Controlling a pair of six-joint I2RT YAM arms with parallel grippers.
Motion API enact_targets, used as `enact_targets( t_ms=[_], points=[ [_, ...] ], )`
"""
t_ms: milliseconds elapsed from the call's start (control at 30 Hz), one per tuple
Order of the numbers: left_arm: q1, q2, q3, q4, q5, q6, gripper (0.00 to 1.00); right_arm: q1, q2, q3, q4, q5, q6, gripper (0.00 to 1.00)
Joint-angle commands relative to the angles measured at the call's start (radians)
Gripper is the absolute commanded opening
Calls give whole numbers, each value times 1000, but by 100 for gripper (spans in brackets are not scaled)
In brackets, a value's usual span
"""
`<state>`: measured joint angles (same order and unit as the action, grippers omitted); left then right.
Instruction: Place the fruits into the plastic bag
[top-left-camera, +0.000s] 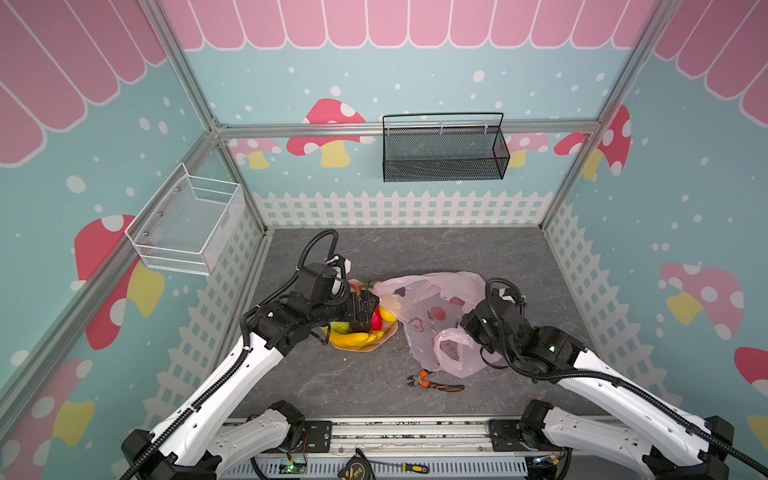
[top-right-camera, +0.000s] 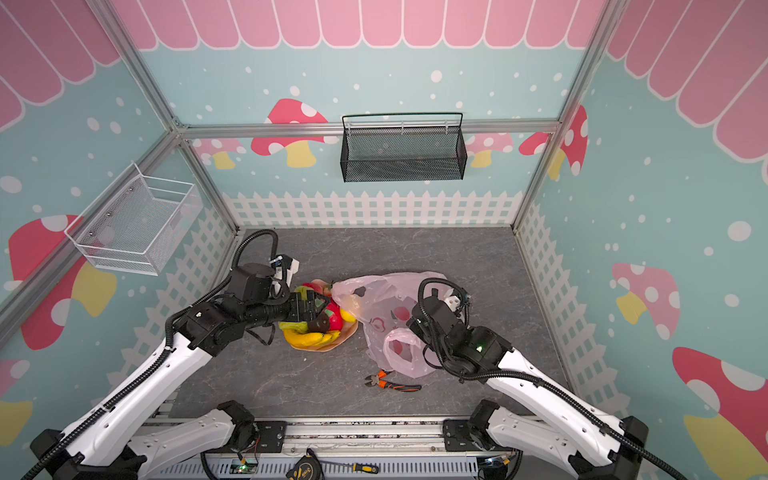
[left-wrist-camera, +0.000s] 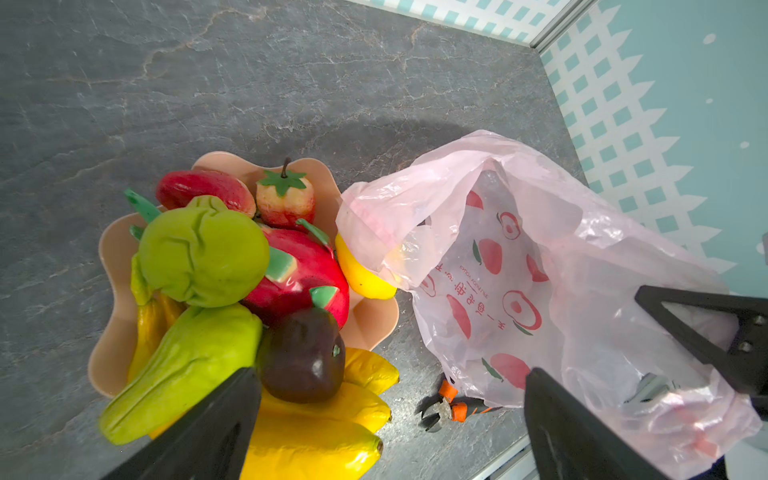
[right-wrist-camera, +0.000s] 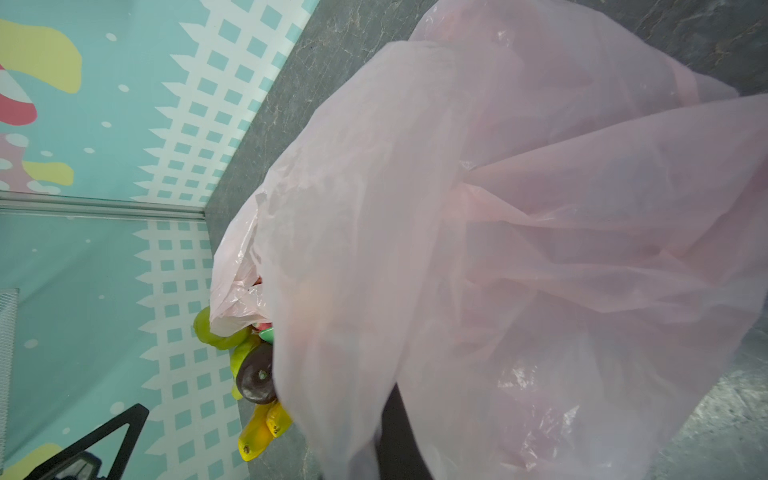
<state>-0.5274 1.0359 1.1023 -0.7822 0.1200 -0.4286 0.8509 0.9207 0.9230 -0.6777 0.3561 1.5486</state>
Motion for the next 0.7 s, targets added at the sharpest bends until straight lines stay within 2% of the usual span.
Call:
enact_targets(
  t_ms=[0,167,333,533,667],
  points=[
    [7,-23,36,-75,11,90,100,-8,-11,-2,71,28,39,0],
    [6,-43,32,-142,-11,178,100,-12,-8,-7,90,16,35,0],
    [52,-20,24,-172,-50,195,100,-16,-11,-24,110,3,25,0],
    [137,86,56,-164,-64,168,100,-16,-5,-24,110,-8,7,0],
    [152,187,97,-162,-118,186,99,-15,-6,-24,110,-14,4,0]
  ],
)
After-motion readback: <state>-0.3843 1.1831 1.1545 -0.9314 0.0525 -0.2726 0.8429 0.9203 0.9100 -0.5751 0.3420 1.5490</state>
